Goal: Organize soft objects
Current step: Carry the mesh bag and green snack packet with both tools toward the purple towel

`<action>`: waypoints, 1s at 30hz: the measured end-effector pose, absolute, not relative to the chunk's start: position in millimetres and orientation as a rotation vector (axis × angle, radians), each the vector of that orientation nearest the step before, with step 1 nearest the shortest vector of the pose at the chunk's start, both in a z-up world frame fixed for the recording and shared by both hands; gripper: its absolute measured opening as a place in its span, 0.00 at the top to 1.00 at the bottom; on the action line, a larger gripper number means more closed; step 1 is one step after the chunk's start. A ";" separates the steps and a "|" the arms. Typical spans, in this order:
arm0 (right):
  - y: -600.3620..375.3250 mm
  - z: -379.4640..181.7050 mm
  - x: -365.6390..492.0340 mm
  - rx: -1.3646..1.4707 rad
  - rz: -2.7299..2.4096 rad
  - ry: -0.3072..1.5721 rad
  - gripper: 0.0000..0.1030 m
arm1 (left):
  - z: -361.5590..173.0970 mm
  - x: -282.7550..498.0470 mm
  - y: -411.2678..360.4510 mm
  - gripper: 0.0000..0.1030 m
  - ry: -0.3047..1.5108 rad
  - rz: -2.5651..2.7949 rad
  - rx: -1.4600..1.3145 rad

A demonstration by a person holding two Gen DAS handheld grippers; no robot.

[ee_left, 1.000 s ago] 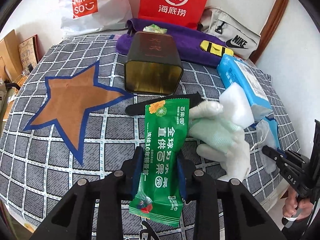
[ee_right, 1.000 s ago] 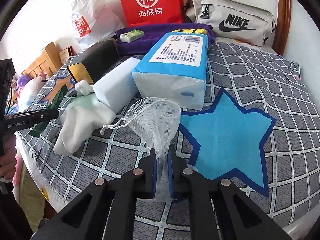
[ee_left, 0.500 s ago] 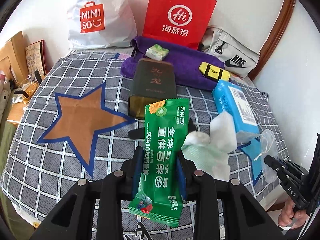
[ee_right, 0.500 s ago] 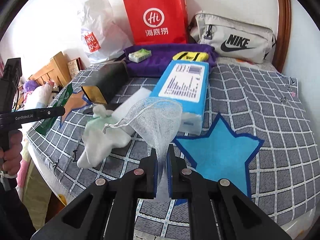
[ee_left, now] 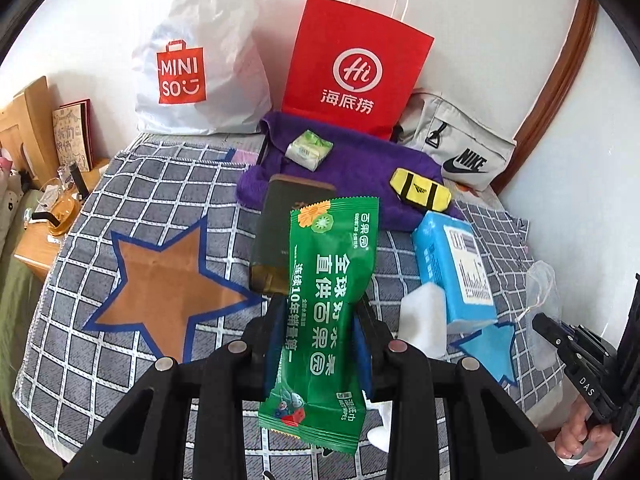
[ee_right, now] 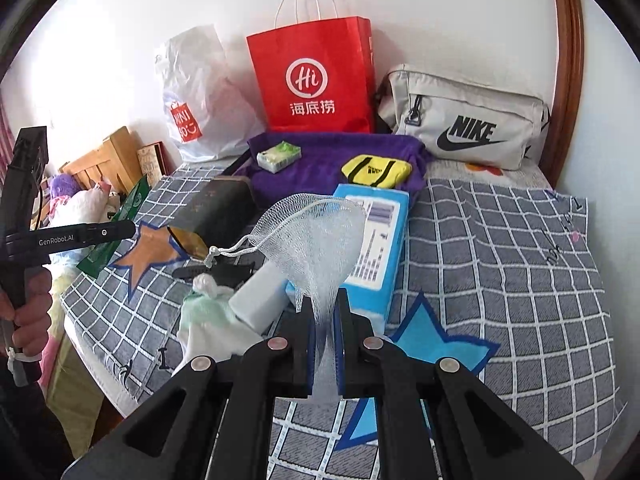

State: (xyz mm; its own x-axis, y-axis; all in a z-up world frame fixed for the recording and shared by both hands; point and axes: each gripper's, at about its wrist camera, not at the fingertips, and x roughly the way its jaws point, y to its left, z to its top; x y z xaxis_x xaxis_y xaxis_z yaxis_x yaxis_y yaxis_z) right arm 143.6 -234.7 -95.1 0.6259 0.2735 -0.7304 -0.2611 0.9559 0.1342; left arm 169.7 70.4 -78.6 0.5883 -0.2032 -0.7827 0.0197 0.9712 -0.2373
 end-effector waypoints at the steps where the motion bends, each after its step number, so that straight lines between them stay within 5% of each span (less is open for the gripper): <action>1: -234.3 -92.7 146.7 0.014 0.307 0.838 0.92 | -77.2 171.9 71.2 0.72 0.933 -0.129 -0.215; 30: -229.3 -85.4 270.6 0.018 0.310 0.825 0.92 | -85.5 273.9 69.9 0.72 0.976 -0.058 -0.243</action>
